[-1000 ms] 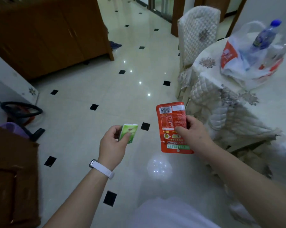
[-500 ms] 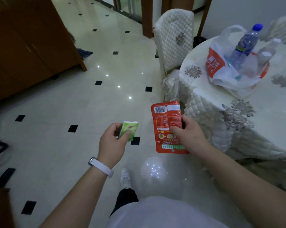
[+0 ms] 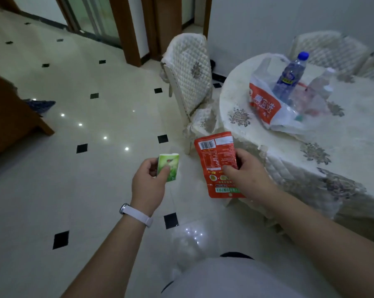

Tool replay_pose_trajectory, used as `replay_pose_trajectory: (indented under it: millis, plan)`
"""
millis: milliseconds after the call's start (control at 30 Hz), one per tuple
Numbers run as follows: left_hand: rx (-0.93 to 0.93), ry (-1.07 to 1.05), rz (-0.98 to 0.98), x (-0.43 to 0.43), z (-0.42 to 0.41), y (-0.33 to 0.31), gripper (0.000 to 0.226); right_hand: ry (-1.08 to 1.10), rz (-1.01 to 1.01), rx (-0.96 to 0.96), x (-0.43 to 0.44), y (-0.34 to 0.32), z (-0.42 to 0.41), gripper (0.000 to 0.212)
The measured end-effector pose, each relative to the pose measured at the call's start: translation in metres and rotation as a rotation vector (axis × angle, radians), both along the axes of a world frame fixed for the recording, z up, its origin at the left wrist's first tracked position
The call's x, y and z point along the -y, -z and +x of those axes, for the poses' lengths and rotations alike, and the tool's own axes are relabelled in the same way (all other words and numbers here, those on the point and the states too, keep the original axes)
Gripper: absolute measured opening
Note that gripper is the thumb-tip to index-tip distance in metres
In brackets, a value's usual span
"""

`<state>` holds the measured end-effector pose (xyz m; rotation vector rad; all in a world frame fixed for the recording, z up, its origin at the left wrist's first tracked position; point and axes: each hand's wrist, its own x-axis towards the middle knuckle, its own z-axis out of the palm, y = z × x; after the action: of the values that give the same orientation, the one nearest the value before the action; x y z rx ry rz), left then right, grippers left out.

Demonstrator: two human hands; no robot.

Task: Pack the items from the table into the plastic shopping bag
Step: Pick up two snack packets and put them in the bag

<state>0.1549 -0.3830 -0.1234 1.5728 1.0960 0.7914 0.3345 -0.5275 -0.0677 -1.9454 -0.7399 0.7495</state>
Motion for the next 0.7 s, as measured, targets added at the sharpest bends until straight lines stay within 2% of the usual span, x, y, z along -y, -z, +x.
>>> replay_pose_trajectory:
  millis: [333,500,700]
  plan:
    - [0.022,0.226,-0.041,-0.082,0.093,0.011,0.016,0.183,-0.037,0.06,-0.055,0.014,0.058,0.027]
    - [-0.025,0.276,-0.018,-0.124,0.153,0.016,0.015,0.283,-0.01,-0.025,-0.094,0.034,0.115,0.021]
    - [-0.085,0.35,0.011,-0.171,0.256,0.0,0.014,0.338,0.009,-0.068,-0.131,0.03,0.208,0.033]
